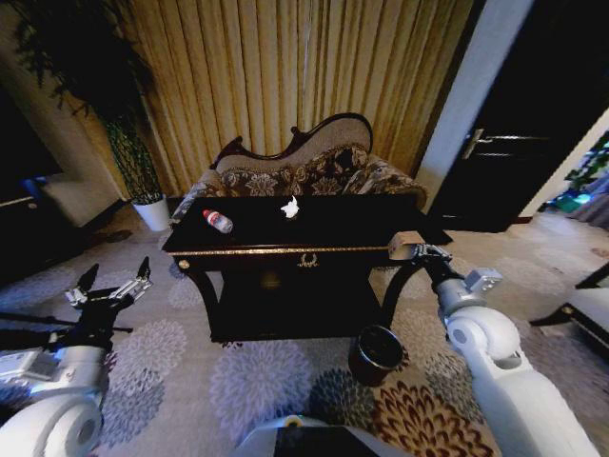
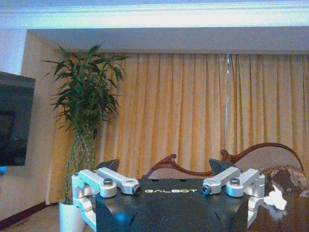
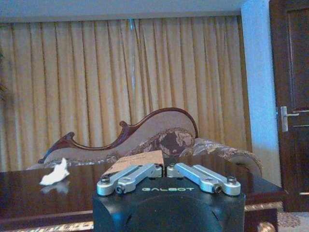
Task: Move to the front of the table and place the trash on the table into the trash bin.
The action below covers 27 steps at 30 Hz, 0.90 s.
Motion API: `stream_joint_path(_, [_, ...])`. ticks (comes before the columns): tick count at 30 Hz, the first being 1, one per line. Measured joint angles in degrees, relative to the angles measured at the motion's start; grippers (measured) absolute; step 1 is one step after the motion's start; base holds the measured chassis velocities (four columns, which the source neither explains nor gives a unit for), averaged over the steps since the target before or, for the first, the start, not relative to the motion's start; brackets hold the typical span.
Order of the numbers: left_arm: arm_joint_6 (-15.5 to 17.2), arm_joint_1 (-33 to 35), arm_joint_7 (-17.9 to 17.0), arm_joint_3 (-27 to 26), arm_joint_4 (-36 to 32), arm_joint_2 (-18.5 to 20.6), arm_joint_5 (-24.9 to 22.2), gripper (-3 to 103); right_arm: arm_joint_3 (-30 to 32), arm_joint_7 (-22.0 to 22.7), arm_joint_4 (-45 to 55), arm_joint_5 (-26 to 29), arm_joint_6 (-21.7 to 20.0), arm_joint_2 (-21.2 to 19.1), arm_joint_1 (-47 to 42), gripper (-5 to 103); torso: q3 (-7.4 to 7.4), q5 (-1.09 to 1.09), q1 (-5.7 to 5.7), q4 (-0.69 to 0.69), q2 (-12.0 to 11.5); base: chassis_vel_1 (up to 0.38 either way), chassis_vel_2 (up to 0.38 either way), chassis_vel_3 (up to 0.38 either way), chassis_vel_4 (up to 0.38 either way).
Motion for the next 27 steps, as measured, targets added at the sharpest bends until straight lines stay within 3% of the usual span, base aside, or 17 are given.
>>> stream_joint_path(15, [-0.1,0.2,0.0,-0.2,-0.4,0.0,-0.1,100,-3.5,-1.3,-4.8,-5.2,1.0,3.7,-2.2,0,0.04,0.00,0.09,0.00,-0.1,0.031,-0.024,-0.032,0.036])
stream_joint_path(22, [-0.1,0.4,0.0,-0.1,-0.7,-0.3,-0.2,100,-5.5,-3.3,-15.3,-10.6,4.3,6.6,-3.5,0,0.00,0.00,0.00,-0.02,0.0,0.000,0.000,0.000,0.000])
stream_joint_path(27, [-0.1,0.5,0.0,0.1,-0.9,-0.4,-0.1,100,-6.6,-3.6,-23.0,-10.8,4.7,8.2,-2.5,0,0.01,0.01,0.02,-0.02,0.0,0.000,0.000,0.000,0.000])
